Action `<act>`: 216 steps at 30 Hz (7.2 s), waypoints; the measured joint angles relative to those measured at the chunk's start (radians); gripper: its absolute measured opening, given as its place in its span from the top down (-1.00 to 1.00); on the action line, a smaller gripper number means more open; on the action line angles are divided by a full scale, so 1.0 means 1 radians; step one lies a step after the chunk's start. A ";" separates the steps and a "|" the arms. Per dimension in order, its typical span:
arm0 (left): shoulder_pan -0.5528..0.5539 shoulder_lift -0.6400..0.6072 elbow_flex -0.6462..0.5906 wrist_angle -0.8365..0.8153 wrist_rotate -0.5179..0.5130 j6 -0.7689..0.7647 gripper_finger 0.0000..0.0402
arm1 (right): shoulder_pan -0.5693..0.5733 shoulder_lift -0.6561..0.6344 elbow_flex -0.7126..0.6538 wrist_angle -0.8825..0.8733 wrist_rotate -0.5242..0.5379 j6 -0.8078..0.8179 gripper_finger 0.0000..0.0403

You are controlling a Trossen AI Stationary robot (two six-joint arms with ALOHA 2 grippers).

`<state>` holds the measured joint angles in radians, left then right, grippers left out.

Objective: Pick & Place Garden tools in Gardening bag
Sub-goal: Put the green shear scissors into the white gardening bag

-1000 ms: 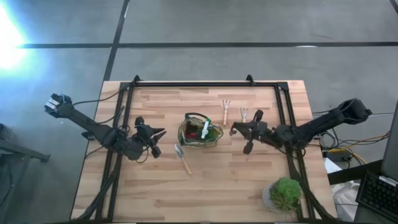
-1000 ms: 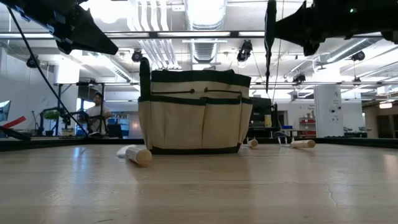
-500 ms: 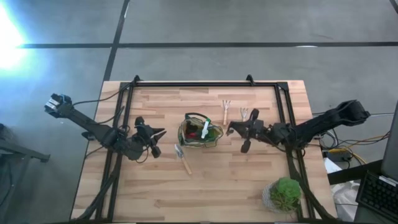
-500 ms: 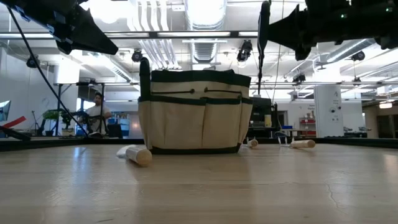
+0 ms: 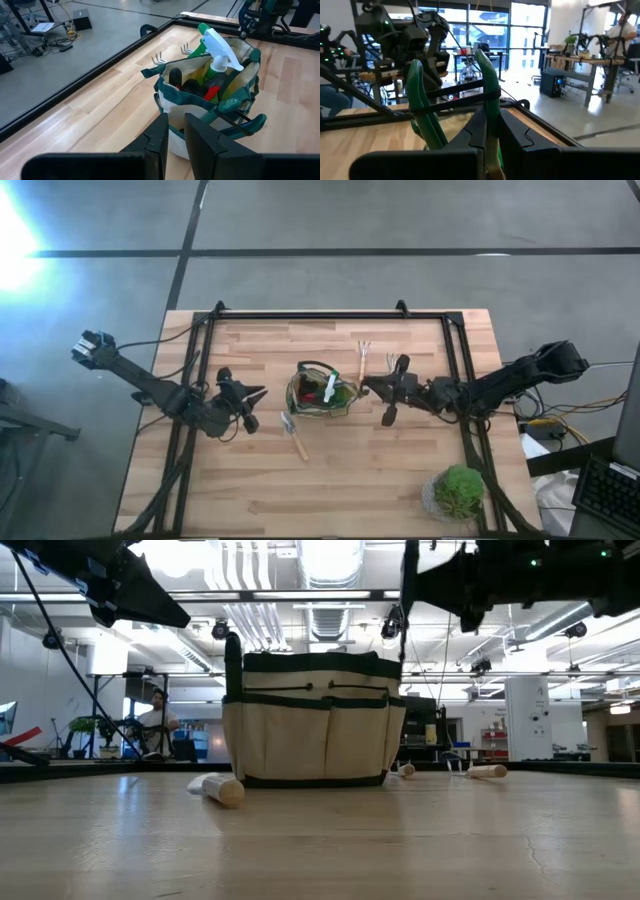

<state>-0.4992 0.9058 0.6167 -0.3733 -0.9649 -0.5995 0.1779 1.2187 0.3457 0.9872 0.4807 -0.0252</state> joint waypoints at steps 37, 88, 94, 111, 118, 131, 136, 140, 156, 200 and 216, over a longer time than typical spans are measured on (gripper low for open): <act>0.000 0.000 0.000 -0.002 0.010 -0.025 0.68 | -0.085 -0.152 -0.006 -0.193 -0.086 -0.001 0.93; 0.002 0.000 0.000 0.006 0.004 -0.013 0.68 | -0.211 0.178 0.045 0.032 -0.298 0.075 0.93; 0.002 0.000 0.000 0.006 0.005 -0.013 0.68 | -0.210 0.090 0.044 -0.065 -0.298 0.073 0.93; 0.002 0.000 0.000 0.006 0.006 -0.024 0.68 | -0.201 0.118 0.043 -0.063 -0.211 0.124 0.93; 0.002 0.000 0.000 0.006 0.006 -0.025 0.68 | -0.176 0.174 0.043 0.007 -0.192 0.122 0.93; 0.002 0.000 0.000 0.006 0.007 -0.026 0.68 | -0.173 0.193 0.041 0.014 -0.137 0.128 0.93; 0.002 0.000 0.000 0.006 0.022 -0.026 0.68 | -0.163 0.193 0.030 0.018 -0.137 0.135 0.93; 0.002 0.000 0.000 0.006 0.024 -0.026 0.68 | -0.141 0.194 0.019 0.063 -0.133 0.123 0.93; 0.002 0.000 0.000 0.007 0.025 -0.026 0.68 | -0.123 0.222 -0.033 0.216 -0.102 0.123 0.93; 0.002 0.000 0.000 0.006 0.025 -0.025 0.68 | -0.124 0.446 -0.022 0.282 -0.036 0.201 0.93; 0.002 0.000 0.000 0.006 0.025 -0.025 0.68 | -0.124 0.447 0.014 0.295 -0.074 0.200 0.93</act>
<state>-0.4972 0.9058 0.6163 -0.3676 -0.9398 -0.6247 0.0544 1.6661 0.3600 1.2823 0.4071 0.1750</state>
